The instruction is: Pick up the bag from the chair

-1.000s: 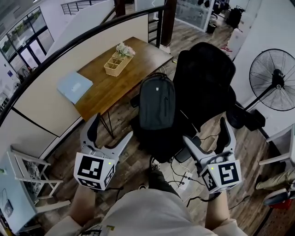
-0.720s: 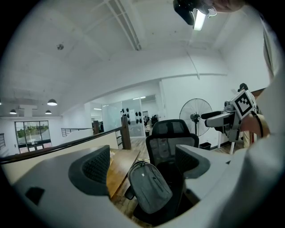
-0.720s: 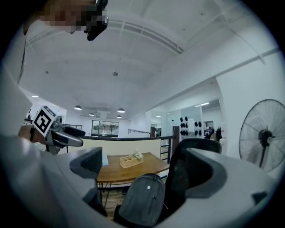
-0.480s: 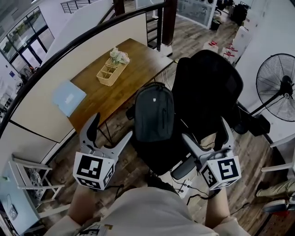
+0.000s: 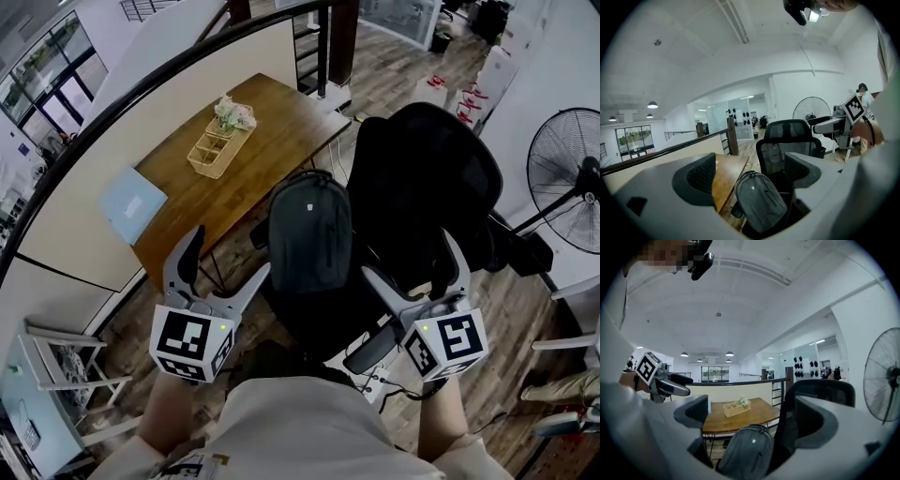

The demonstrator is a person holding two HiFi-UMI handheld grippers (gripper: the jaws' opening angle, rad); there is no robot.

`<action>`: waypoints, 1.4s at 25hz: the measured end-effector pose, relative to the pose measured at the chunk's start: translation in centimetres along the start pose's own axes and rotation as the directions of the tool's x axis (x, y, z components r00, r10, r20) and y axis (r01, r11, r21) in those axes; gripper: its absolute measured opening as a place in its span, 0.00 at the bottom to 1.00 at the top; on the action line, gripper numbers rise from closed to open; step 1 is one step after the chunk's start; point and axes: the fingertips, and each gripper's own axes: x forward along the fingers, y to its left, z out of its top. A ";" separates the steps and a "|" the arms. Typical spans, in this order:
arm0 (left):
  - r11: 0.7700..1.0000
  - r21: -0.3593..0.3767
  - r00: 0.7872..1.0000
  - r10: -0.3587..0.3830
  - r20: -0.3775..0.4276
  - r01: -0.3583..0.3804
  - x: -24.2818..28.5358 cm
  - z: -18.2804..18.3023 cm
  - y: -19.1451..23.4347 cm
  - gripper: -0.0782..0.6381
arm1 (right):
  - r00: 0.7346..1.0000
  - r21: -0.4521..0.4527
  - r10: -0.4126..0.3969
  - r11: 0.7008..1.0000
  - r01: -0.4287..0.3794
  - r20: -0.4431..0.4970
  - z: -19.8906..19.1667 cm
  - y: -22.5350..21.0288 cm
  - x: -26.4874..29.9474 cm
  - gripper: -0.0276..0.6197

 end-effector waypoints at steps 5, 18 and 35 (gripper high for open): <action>0.999 0.026 1.000 -0.028 0.011 0.027 2.2 1.1 0.8 0.72 | 1.000 0.026 -0.002 1.000 0.002 -0.004 -0.3 -0.2 1.4 0.94; 0.985 0.039 0.985 -0.172 0.031 0.171 6.3 1.5 6.0 0.72 | 0.984 0.035 -0.175 0.984 0.176 -0.022 1.0 0.5 5.2 0.94; 0.973 0.003 0.973 -0.231 -0.017 0.231 11.5 -1.0 8.6 0.72 | 0.978 0.185 -0.191 0.961 0.204 -0.090 -3.0 -0.8 11.5 0.91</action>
